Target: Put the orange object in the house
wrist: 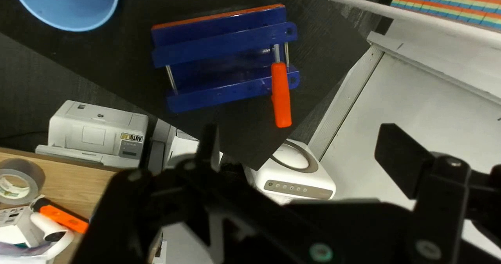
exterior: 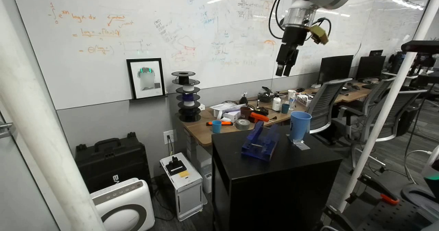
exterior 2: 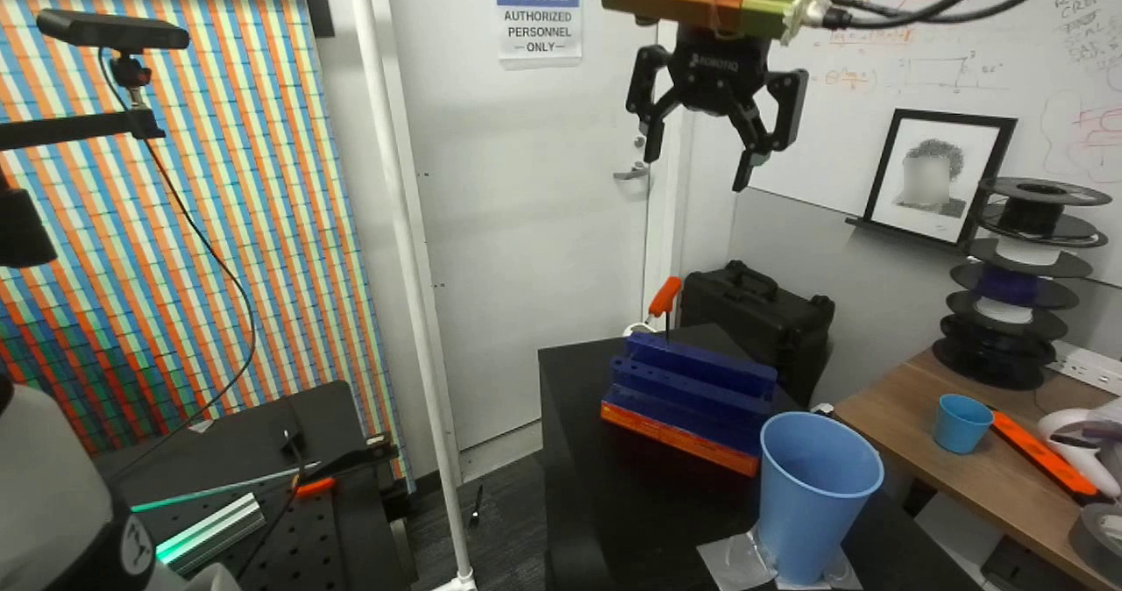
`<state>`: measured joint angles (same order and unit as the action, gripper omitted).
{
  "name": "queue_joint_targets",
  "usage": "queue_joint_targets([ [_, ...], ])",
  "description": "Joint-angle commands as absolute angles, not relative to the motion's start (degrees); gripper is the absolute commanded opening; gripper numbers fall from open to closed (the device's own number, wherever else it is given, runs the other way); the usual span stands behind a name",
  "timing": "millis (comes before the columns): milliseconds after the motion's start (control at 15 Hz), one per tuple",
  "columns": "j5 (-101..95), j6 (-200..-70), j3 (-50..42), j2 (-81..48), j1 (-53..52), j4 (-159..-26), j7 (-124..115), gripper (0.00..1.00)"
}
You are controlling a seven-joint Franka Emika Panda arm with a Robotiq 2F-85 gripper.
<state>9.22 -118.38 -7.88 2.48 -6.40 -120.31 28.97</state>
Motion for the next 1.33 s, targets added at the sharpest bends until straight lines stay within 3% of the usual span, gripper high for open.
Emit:
queue_joint_targets([
  [0, 7.9, -119.5, -3.5, -8.1, -4.6, -112.4, 28.2, 1.0],
  [800, -1.8, -122.7, 2.8, -21.4, -4.5, -109.6, 20.4, 1.0],
  [867, -2.2, -122.6, 3.0, -21.8, -4.5, -109.8, 20.5, 0.75],
  [933, -2.6, -123.3, 3.1, -22.1, -4.5, -110.1, 20.2, 0.75],
  [1267, -1.7, -124.5, 4.1, -22.5, -3.7, -109.5, 21.3, 0.35],
])
